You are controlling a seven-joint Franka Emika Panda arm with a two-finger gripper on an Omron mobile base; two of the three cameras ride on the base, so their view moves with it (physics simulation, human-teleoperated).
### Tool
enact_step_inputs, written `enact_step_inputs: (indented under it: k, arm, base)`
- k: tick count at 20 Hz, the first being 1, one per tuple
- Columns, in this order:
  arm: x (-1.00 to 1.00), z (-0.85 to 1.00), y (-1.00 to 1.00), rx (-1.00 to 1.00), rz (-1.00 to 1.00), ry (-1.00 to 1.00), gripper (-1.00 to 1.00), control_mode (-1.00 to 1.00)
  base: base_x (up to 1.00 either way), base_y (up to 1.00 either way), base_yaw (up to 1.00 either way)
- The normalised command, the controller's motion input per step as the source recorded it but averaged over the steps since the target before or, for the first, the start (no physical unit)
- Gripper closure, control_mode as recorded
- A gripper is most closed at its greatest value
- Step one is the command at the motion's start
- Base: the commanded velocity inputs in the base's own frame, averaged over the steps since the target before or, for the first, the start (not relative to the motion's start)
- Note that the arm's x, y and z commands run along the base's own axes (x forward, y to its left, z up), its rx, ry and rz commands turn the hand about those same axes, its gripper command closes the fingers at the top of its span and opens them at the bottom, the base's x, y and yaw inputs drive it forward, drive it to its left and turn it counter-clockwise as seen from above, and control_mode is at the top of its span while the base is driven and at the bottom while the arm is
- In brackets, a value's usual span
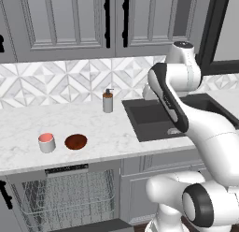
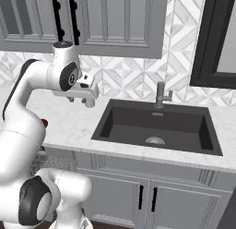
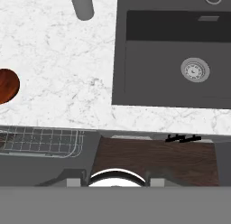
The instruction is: Pick up the cup and bowl from the counter, place them in the dishwasher, and close the dishwasher door.
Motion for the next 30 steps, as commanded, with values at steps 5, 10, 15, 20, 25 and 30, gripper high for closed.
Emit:
enact_step_inputs:
  k: [5, 10, 15, 20, 25, 30]
  arm:
    - [0.0, -0.04, 0.18, 0.0, 0.0, 0.0, -1.0, -1.0]
    - [0.0, -0.23, 0.65, 0.01, 0.03, 0.01, -1.0, -1.0]
    - [-0.07, -0.34, 0.66, 0.11, 0.21, 0.13, -1.0, -1.0]
    - [0.42, -0.13, 0.08, -0.02, -0.09, 0.11, -1.0, -1.0]
    - [0.35, -0.36, 0.51, 0.03, -0.09, -0.07, -1.0, -1.0]
    - [0.64, -0.32, 0.16, 0.0, -0.01, 0.0, -1.0, -1.0]
  base:
    - [0.0, 0.0, 0.0]
    - [0.0, 0.0, 0.0]
    - [0.0, 0.0, 0.0]
    - [0.0, 0.0, 0.0]
    - [0.0, 0.0, 0.0]
    - [0.0, 0.0, 0.0]
